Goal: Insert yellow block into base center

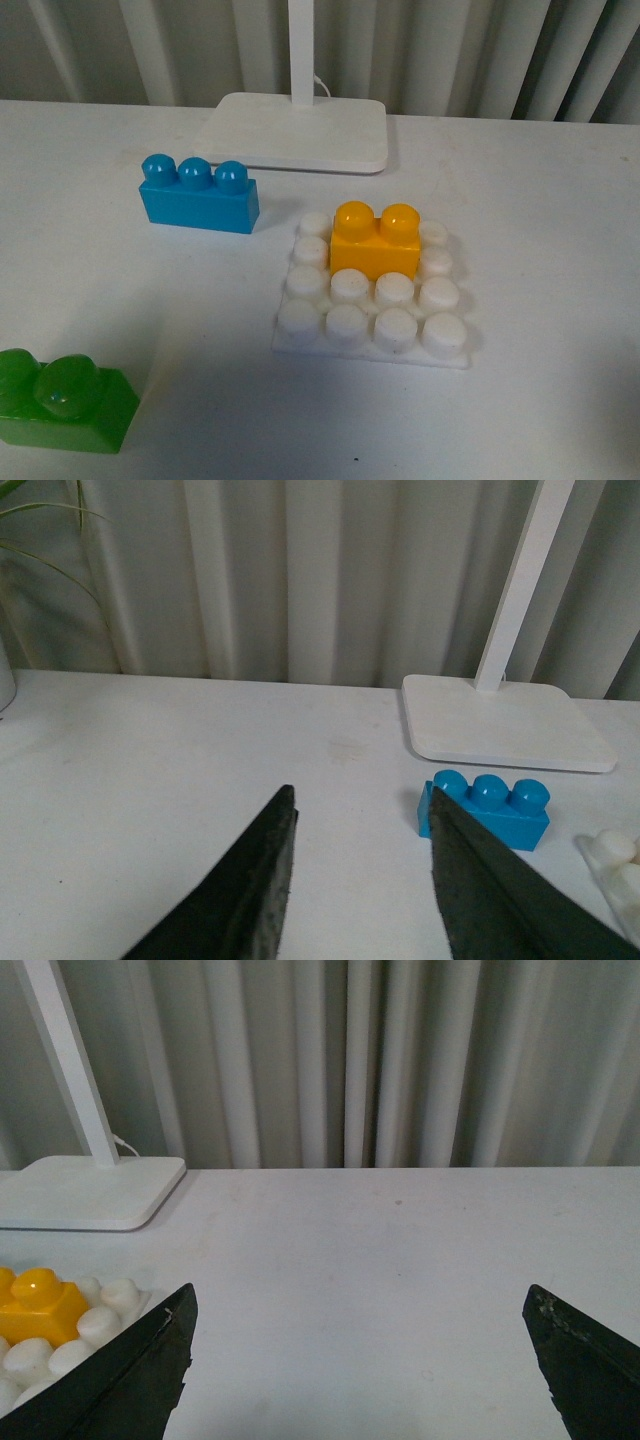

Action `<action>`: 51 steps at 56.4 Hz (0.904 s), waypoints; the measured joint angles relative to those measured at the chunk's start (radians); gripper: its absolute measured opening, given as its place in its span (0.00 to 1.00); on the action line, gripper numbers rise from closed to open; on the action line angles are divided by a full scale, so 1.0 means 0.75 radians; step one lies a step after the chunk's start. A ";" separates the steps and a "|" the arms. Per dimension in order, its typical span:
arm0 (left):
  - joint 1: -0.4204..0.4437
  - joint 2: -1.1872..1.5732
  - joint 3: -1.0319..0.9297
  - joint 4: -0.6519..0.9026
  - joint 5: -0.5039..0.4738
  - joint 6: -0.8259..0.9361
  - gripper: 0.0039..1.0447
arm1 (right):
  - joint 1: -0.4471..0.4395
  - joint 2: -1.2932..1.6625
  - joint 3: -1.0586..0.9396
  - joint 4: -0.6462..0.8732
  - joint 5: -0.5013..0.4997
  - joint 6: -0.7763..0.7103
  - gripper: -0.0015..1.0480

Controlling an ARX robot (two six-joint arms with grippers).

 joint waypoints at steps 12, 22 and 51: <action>0.000 -0.115 -0.071 -0.044 0.003 -0.010 0.03 | 0.000 0.000 0.000 0.000 0.003 0.000 0.91; 0.000 -0.209 -0.110 -0.099 0.003 -0.014 0.03 | 0.000 0.000 0.000 0.000 0.003 0.000 0.91; 0.000 -0.437 -0.177 -0.235 0.003 -0.015 0.03 | 0.000 0.000 0.000 0.000 0.003 0.000 0.91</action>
